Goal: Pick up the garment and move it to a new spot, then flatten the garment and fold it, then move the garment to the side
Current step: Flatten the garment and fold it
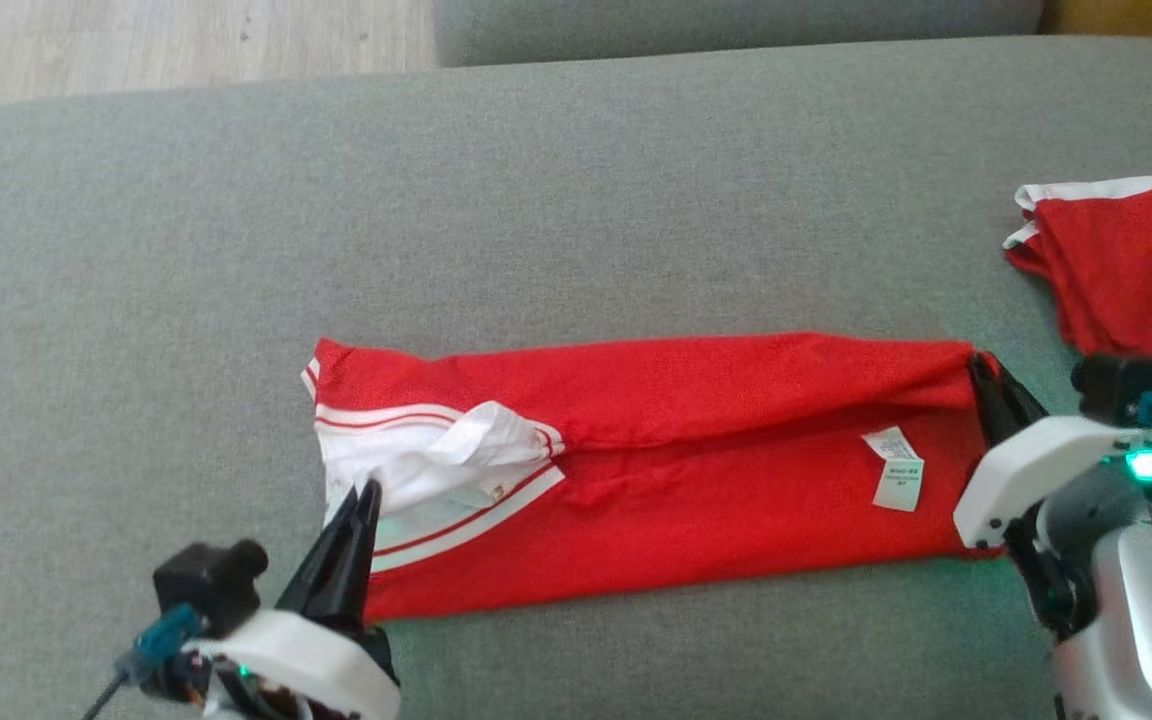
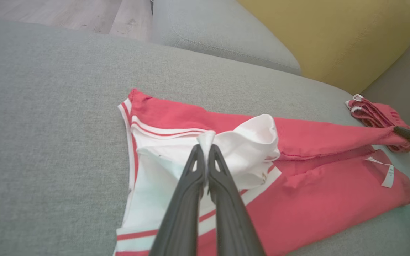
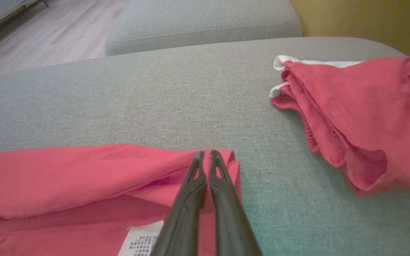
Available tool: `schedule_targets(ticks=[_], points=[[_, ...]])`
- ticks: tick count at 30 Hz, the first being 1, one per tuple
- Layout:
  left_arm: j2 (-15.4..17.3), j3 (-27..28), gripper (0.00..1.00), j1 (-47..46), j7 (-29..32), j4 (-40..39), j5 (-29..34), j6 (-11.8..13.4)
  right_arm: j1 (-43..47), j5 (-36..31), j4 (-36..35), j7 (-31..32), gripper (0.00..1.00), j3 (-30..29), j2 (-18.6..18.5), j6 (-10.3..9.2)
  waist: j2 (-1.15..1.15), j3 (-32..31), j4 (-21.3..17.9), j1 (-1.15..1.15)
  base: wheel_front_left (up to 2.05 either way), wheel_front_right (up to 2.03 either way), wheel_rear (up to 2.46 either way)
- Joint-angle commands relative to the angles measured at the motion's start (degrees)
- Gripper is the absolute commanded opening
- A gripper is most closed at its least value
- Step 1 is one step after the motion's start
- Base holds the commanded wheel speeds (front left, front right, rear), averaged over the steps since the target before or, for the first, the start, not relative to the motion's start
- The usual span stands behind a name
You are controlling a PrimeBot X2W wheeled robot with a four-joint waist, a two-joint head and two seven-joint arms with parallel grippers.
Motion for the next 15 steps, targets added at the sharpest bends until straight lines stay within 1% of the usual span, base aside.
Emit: schedule_targets(ticks=[1,2,3,4,5,8,9,11,15], points=[[0.1,2.4,0.00,-0.3,-1.8,-1.2,-0.4,-0.1,0.3,-1.1,-2.6,-1.7,0.43,0.4,0.2,-0.04,0.00,-0.7,-0.2,0.00,0.00,0.00,0.00],[-0.2,2.4,0.00,0.4,-2.6,-0.9,-0.7,-0.3,0.9,-1.4,-2.6,-2.4,0.64,-0.1,0.5,-0.04,0.00,-1.0,-0.3,0.00,0.00,0.00,0.00],[-0.4,2.4,0.18,1.0,-3.4,-0.6,-0.8,-0.3,1.5,-1.5,-2.7,-3.1,0.82,-0.5,0.8,-0.04,0.00,-1.3,-0.3,0.00,0.00,0.00,0.00],[-0.5,2.2,0.52,1.5,-4.1,-0.5,-0.6,-0.5,2.2,-1.6,-2.8,-3.8,1.00,-1.0,1.2,-0.04,0.00,-1.6,-0.3,0.00,0.00,0.00,0.00],[-0.7,2.1,1.00,2.1,-4.9,-0.3,-0.5,-0.6,2.9,-1.9,-2.8,-4.4,1.00,-1.5,1.5,-0.04,0.00,-2.0,-0.2,0.00,0.00,0.00,0.00],[-1.6,2.5,1.00,3.4,-7.6,0.1,-0.8,-0.7,4.8,-2.8,-3.4,-6.0,1.00,-3.3,2.2,-0.04,0.00,-2.9,0.0,0.00,0.00,0.00,0.00],[-2.2,3.7,1.00,3.8,-10.0,0.3,-0.5,0.4,6.0,-3.1,-4.1,-7.0,1.00,-4.6,2.5,-0.04,0.00,-3.5,0.1,0.00,0.00,0.00,0.00],[-2.7,4.9,1.00,4.0,-11.9,0.4,-0.2,1.6,7.0,-3.0,-5.1,-7.8,1.00,-6.2,2.8,-0.04,0.00,-3.9,0.4,0.00,0.00,0.00,0.00],[-2.8,6.3,1.00,3.8,-13.5,0.8,1.3,4.3,8.0,-2.9,-6.6,-8.0,1.00,-7.7,3.1,-0.04,0.00,-4.0,0.8,0.00,0.00,0.00,0.00]])
